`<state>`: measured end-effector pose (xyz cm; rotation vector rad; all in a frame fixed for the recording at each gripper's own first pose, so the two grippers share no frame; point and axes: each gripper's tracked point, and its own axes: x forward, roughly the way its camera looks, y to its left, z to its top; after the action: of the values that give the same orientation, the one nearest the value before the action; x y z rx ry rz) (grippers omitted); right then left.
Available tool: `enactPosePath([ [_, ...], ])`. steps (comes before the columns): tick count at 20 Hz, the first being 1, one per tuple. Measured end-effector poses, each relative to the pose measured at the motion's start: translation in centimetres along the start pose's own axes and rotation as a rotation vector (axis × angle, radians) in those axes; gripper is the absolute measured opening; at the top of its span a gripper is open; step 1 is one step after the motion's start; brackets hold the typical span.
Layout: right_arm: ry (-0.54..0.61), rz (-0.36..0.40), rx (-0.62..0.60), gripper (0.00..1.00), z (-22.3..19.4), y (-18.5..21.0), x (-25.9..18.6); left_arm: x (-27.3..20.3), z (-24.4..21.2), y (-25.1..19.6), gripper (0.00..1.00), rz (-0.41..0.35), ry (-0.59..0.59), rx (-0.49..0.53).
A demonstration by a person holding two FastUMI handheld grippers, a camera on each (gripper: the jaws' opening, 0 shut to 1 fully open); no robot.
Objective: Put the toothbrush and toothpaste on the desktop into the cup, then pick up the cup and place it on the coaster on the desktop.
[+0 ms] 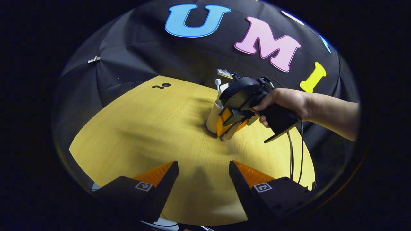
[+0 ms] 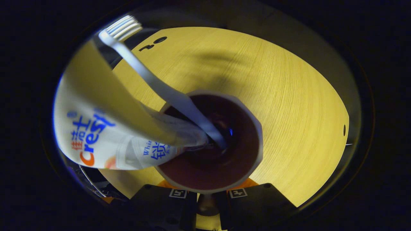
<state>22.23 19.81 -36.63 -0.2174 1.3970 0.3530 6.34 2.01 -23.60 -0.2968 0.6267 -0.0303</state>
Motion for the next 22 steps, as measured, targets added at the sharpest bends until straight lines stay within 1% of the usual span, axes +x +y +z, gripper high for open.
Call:
enactPosePath([
  [2,0.000,0.044,0.025,0.39,-0.6,0.3,-0.7,-0.1,-0.2,0.0,0.98,-0.003,0.006,0.002],
  [4,-0.015,0.078,0.057,0.48,-0.6,0.5,-1.5,-0.4,-0.1,-0.1,0.97,-0.001,0.004,0.003],
  [6,-0.022,0.089,0.071,0.83,-1.2,0.2,-2.2,-0.5,-0.2,0.0,0.97,0.007,0.009,0.009],
  [7,-0.025,0.094,0.073,0.90,-1.5,-0.1,-2.8,-0.7,-0.2,0.1,0.97,0.013,0.011,0.015],
  [8,-0.029,0.100,0.078,1.00,-1.5,-0.1,-3.2,-0.8,-0.2,0.1,0.97,0.018,0.012,0.021],
  [10,-0.059,0.112,0.080,0.99,-1.7,-0.3,-4.4,-1.3,-0.1,0.0,0.97,0.025,0.009,0.035],
  [11,-0.081,0.118,0.080,1.00,-1.7,-0.4,-5.3,-1.6,-0.1,-0.1,0.97,0.029,0.007,0.042],
  [12,-0.099,0.128,0.079,0.99,-1.7,-0.5,-6.2,-1.8,0.2,-0.4,0.97,0.032,0.007,0.049],
  [14,-0.136,0.171,0.100,0.99,-1.6,-0.3,-8.8,-2.4,0.5,-1.2,0.97,0.030,-0.004,0.060],
  [16,-0.201,0.211,0.133,0.98,-1.1,-0.3,-11.6,-2.9,0.9,-2.3,0.97,0.026,-0.013,0.064],
  [18,-0.281,0.231,0.161,0.98,-0.8,-1.0,-14.6,-3.5,1.8,-3.5,0.97,0.026,-0.040,0.066],
  [20,-0.374,0.227,0.168,0.98,-1.1,-2.1,-17.4,-4.2,3.0,-4.6,0.97,0.040,-0.087,0.089],
  [22,-0.476,0.190,0.169,0.99,-1.7,-3.3,-20.0,-5.2,4.3,-5.5,0.97,0.067,-0.157,0.126],
])
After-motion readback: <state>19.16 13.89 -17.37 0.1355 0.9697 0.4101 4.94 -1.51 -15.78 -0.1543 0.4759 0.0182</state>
